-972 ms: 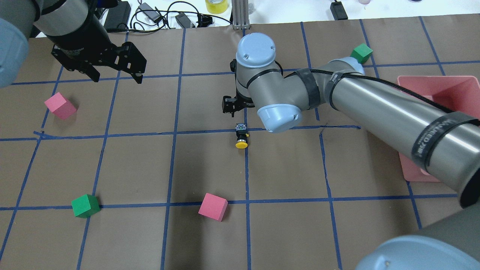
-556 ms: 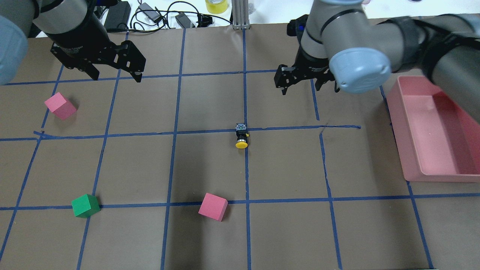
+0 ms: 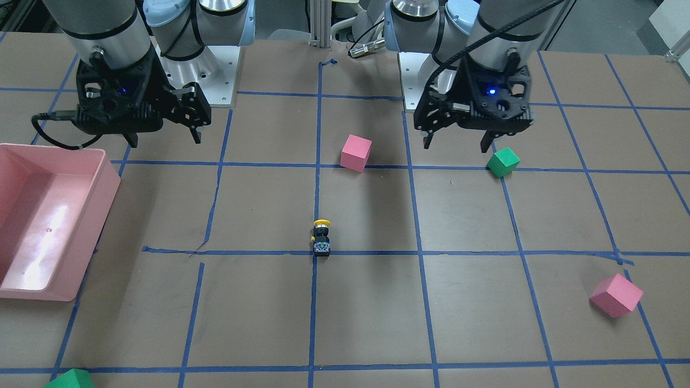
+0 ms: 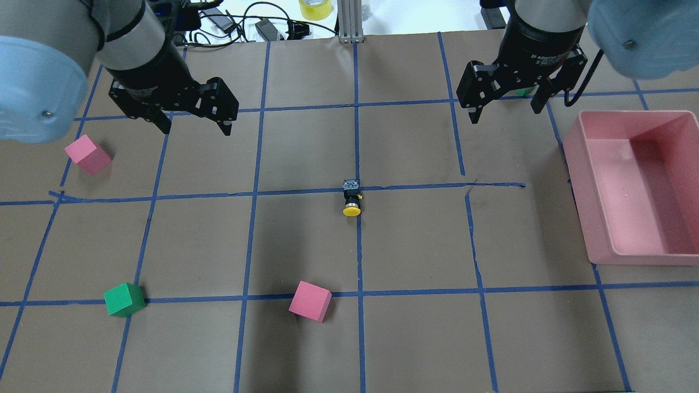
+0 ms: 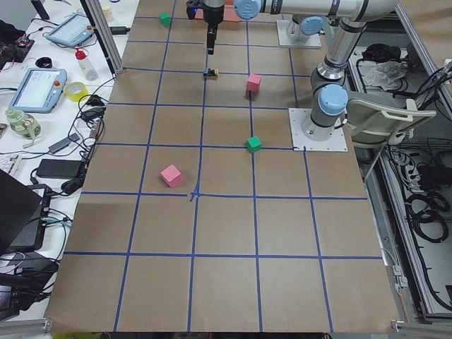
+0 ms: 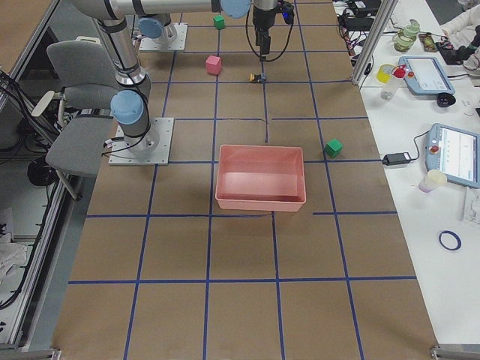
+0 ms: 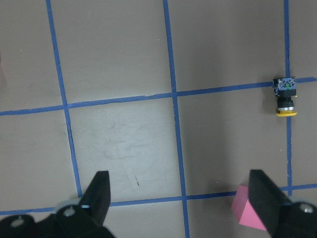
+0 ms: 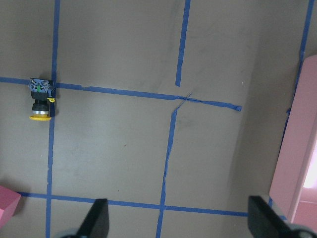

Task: Align button upright
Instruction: 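Reach the left gripper across to the switch and grasp it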

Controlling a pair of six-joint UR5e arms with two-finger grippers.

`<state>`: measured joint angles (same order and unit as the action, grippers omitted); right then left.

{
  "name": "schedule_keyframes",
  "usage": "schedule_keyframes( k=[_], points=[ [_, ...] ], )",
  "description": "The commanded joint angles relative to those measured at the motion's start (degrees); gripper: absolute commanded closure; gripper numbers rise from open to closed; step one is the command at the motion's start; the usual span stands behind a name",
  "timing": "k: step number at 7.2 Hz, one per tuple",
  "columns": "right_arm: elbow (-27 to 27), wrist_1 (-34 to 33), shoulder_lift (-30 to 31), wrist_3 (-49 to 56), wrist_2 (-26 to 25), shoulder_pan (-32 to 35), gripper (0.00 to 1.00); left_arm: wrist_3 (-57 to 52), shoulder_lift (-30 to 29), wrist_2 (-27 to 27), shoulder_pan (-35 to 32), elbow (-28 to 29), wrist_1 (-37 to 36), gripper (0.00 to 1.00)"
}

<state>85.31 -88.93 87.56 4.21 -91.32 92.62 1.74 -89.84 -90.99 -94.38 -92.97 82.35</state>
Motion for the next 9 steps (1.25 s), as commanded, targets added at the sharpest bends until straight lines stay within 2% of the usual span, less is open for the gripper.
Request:
schedule_keyframes(
  k=[1, 2, 3, 5, 6, 7, 8, 9],
  points=[
    [-0.06, -6.84, -0.19, 0.1, -0.09, 0.02, 0.0, 7.55, -0.16, -0.24, -6.92, -11.81, -20.96, 0.0],
    [0.72, -7.31, -0.19, 0.01, 0.08, -0.07, 0.0, 11.84, -0.94, -0.25, -9.39, -19.54, -35.1, 0.0],
    [1.34, -9.57, -0.19, -0.25, 0.09, -0.07, 0.0, 12.75, -2.6, -0.68, -12.03, -25.19, -45.85, 0.0],
    [2.13, -11.35, -0.28, -0.34, 0.09, -0.16, 0.0, 17.31, -8.3, -4.28, -14.94, -31.9, -64.59, 0.0],
    [2.31, -11.62, -0.19, -0.34, 0.09, -0.16, 0.0, 17.59, -11.64, -4.29, -15.21, -33.4, -71.64, 0.0],
    [2.66, -11.71, -0.19, -0.34, 0.35, -0.16, 0.0, 23.68, -15.67, -4.46, -17.04, -33.59, -77.89, 0.0],
    [2.75, -11.71, -0.28, -0.34, 1.05, -0.16, 0.0, 25.66, -19.02, -7.34, -18.63, -33.42, -81.95, 0.0],
    [3.1, -11.71, -0.19, -0.34, 1.31, -0.25, 0.0, 25.68, -22.36, -7.97, -19.95, -33.42, -84.95, 0.0]
  ],
)
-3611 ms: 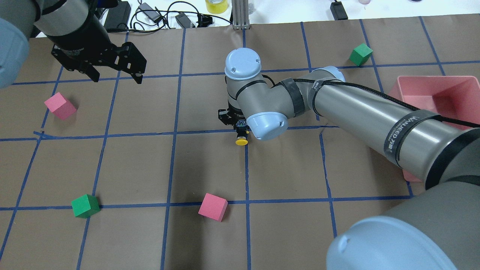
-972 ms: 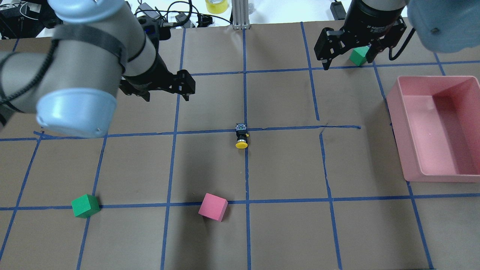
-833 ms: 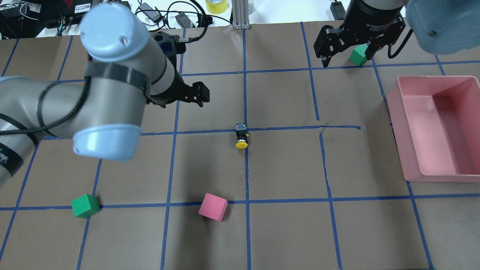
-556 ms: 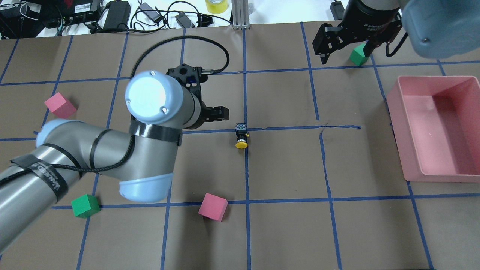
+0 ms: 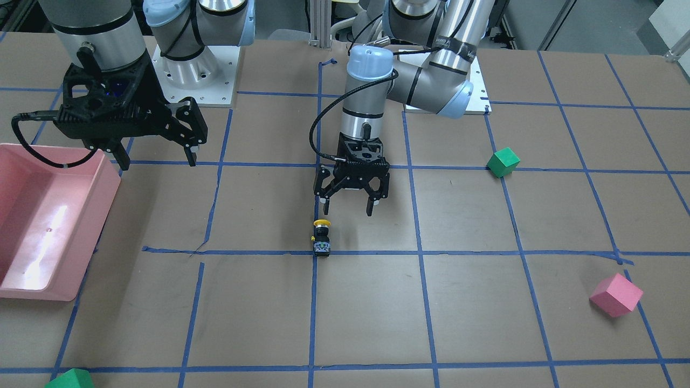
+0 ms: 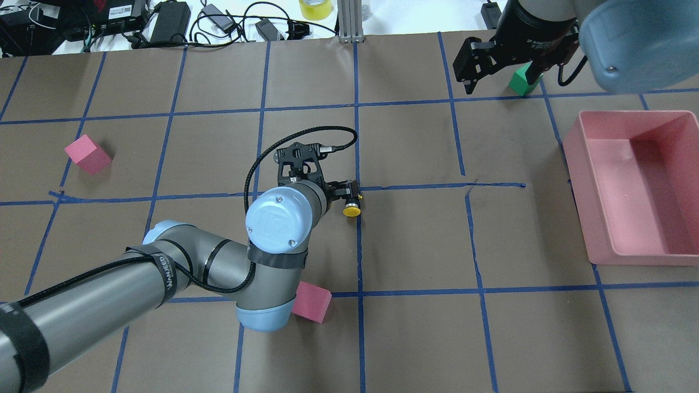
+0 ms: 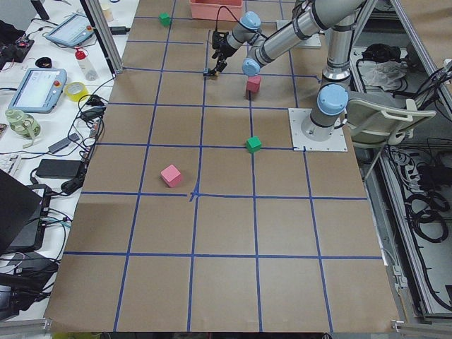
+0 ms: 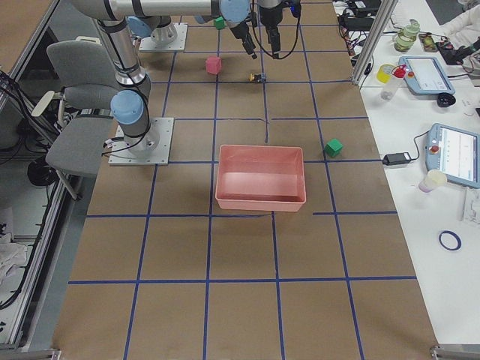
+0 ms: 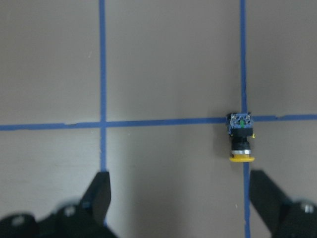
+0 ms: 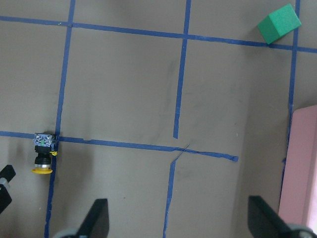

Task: Align button upright
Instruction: 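Reach the left gripper across to the switch and grasp it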

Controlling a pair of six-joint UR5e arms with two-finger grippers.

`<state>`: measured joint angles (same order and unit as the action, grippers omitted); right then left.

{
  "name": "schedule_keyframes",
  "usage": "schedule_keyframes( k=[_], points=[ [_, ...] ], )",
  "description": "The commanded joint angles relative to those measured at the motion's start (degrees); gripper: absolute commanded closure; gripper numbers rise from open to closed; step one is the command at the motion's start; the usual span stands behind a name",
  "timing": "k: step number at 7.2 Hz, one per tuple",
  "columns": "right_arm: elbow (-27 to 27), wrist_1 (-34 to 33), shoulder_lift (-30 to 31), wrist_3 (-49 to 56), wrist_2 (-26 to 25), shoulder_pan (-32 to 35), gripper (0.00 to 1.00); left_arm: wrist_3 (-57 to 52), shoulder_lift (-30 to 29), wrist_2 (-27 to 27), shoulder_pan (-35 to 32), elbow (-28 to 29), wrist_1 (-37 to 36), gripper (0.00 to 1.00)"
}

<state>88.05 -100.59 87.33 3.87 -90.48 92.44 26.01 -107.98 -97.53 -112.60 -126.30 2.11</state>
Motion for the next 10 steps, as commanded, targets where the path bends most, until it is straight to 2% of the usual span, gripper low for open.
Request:
schedule_keyframes(
  k=[1, 5, 6, 7, 9, 10],
  points=[
    [0.36, -0.13, 0.04, 0.0, 0.48, -0.07, 0.01, 1.41, -7.48, -1.43, -2.27, 0.09, -9.62, 0.0],
    [1.24, -1.8, 0.04, 0.0, 1.45, -0.07, 0.0, 1.07, -13.65, -4.95, -6.4, 0.88, -13.97, 0.0],
    [1.24, -1.89, 0.04, 0.0, 1.45, -0.07, 0.0, 0.54, -13.92, -5.12, -6.76, 0.62, -14.07, 0.06],
    [1.24, -1.89, 0.04, -0.09, 1.45, -0.07, 0.0, 0.1, -13.75, -5.04, -6.67, 0.88, -14.07, 0.34],
    [1.24, -1.89, 0.04, -0.09, 1.45, -0.07, 0.0, -1.83, -13.58, -5.13, -6.67, 0.8, -13.98, 0.75],
    [1.24, -1.89, 0.04, -0.09, 1.45, -0.07, 0.0, -3.23, -12.62, -5.39, -6.76, 0.97, -13.89, 0.9]
  ],
)
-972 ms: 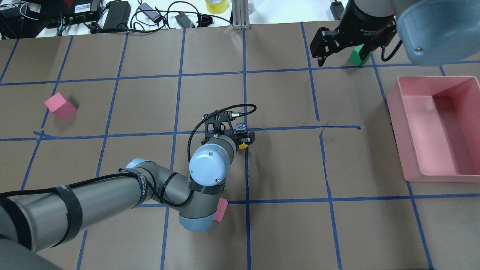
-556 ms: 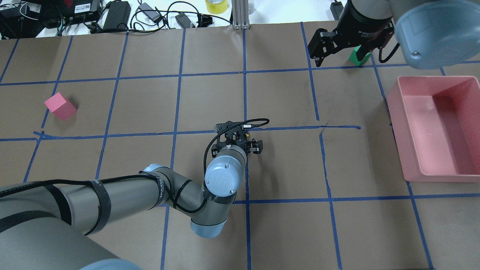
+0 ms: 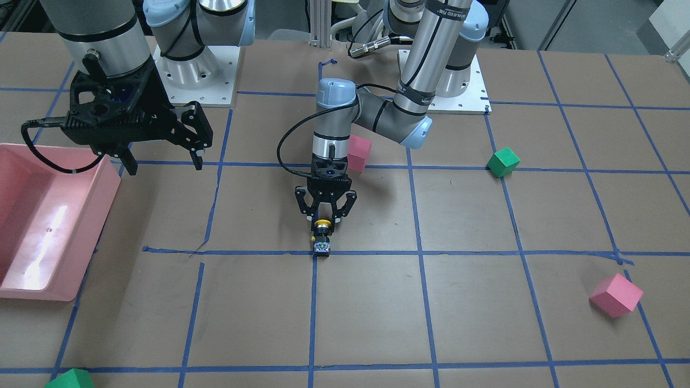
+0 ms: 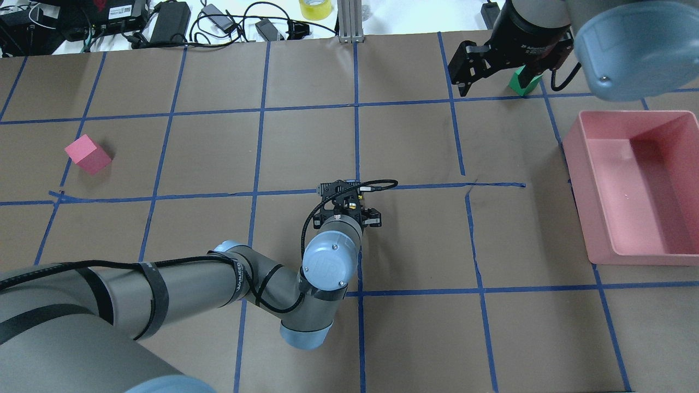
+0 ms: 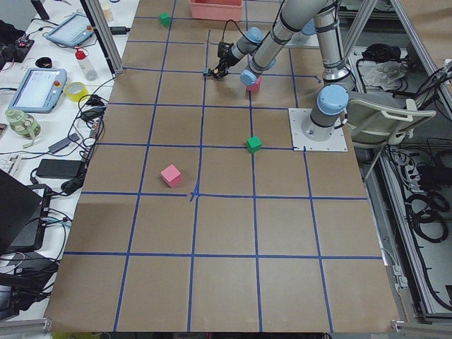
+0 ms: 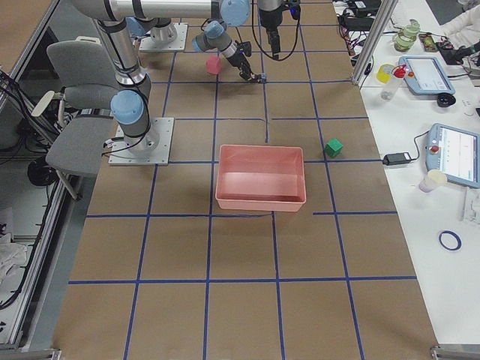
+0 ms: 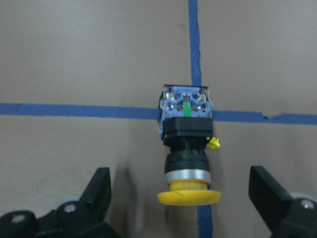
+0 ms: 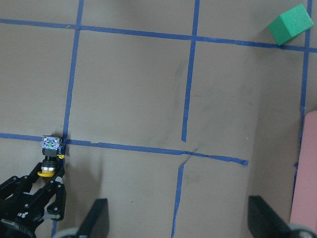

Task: Align button upright
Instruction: 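Lift the switch with the left gripper and turn it over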

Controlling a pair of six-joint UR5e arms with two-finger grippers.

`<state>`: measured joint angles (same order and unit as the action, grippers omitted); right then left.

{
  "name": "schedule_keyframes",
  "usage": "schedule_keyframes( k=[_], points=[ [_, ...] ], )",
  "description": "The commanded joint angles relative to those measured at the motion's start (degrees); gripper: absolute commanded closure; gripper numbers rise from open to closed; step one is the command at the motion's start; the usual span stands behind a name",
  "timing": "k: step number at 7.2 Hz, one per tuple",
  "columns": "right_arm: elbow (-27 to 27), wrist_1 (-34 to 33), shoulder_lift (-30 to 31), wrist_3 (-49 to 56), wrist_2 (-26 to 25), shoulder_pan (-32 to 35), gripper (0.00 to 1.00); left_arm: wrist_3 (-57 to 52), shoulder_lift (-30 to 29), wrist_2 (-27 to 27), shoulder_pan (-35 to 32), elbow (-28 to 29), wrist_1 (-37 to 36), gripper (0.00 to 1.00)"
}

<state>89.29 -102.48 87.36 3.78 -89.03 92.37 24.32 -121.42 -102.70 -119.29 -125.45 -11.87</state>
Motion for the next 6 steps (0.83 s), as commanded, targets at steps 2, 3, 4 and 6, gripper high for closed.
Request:
schedule_keyframes(
  k=[2, 3, 4, 6],
  points=[
    [0.0, 0.08, 0.0, 0.0, 0.0, 0.0, 0.0, -4.28, 3.71, -1.96, 0.72, 1.43, 1.49, 1.0],
    [0.0, 0.08, 0.0, 0.0, 0.0, 0.0, 0.0, -4.2, 5.73, -1.63, 2.72, 4.05, 7.68, 1.0],
    [0.0, 0.08, 0.0, 0.08, -0.09, 0.0, 0.0, -3.41, 8.28, -0.93, 5.0, 8.95, 21.14, 1.0],
    [0.0, 0.61, 0.0, 0.17, -0.09, 0.0, 0.0, 6.11, 9.71, 3.78, 6.25, 24.48, 55.04, 1.0]
  ],
)
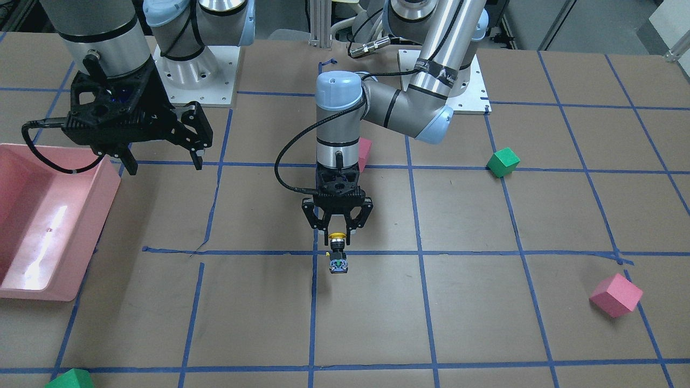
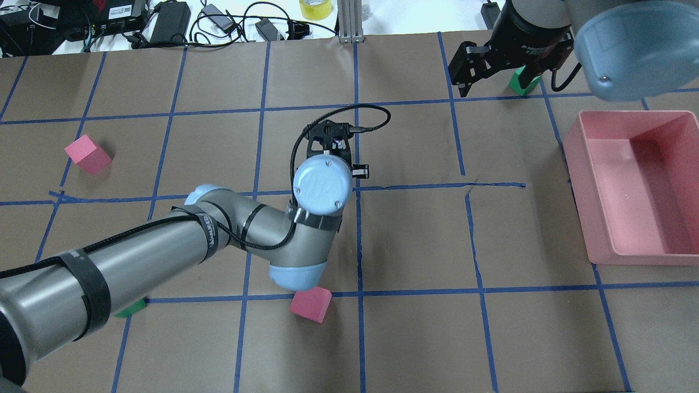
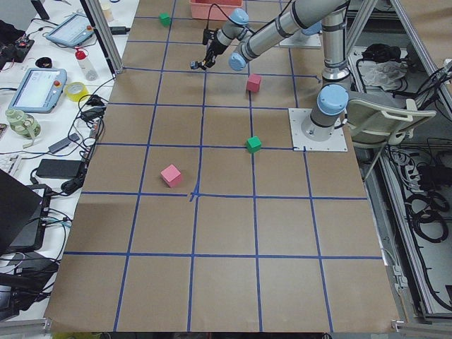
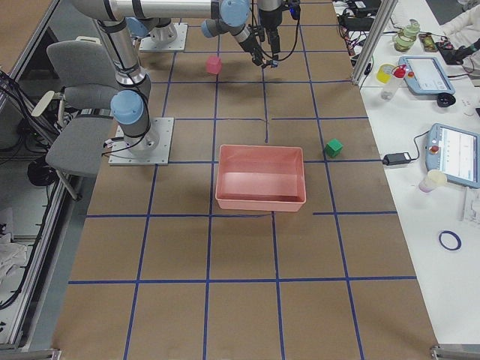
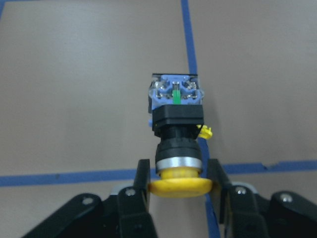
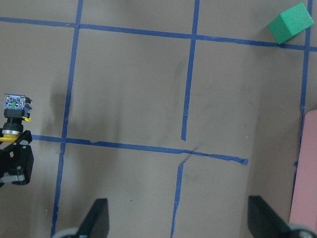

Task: Align button upright
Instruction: 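Lift the switch with the left gripper and turn it over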

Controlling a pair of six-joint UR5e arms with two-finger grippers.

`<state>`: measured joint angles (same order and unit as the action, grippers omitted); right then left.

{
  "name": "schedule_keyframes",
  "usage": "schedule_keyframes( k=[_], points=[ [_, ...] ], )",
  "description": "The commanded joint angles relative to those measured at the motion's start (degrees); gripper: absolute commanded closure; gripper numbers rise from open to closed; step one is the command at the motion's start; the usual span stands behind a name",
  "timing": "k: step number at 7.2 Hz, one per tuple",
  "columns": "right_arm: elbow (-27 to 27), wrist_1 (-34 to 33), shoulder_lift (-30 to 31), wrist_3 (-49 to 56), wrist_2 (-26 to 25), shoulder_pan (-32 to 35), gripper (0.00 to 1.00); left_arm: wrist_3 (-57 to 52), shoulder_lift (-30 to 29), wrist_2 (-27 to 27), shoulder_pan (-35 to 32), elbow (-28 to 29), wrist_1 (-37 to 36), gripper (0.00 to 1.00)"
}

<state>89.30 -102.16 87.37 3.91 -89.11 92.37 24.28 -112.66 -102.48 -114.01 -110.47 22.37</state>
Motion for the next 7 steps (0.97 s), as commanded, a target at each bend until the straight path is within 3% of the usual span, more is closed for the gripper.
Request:
schedule_keyframes(
  k=[1, 2, 3, 5, 7],
  points=[
    [0.0, 0.3, 0.0, 0.04, -0.01, 0.0, 0.0, 10.92, 0.0, 7.77, 1.24, 14.53, 29.4, 1.0],
    [0.0, 0.3, 0.0, 0.13, -0.01, 0.0, 0.0, 17.23, -0.36, 10.6, 1.94, 15.19, 33.58, 1.0],
    [0.0, 0.3, 0.0, 0.04, -0.01, 0.0, 0.0, 23.73, -0.36, 21.85, 5.08, 15.02, 34.84, 1.0],
    [0.0, 0.39, 0.0, 0.04, -0.01, 0.0, 0.0, 32.35, -1.67, 37.0, 10.71, 15.2, 40.36, 1.0],
    [0.0, 0.39, 0.0, 0.13, -0.1, 0.0, 0.0, 35.91, -4.57, 46.7, 14.86, 15.37, 43.55, 1.0]
  ],
)
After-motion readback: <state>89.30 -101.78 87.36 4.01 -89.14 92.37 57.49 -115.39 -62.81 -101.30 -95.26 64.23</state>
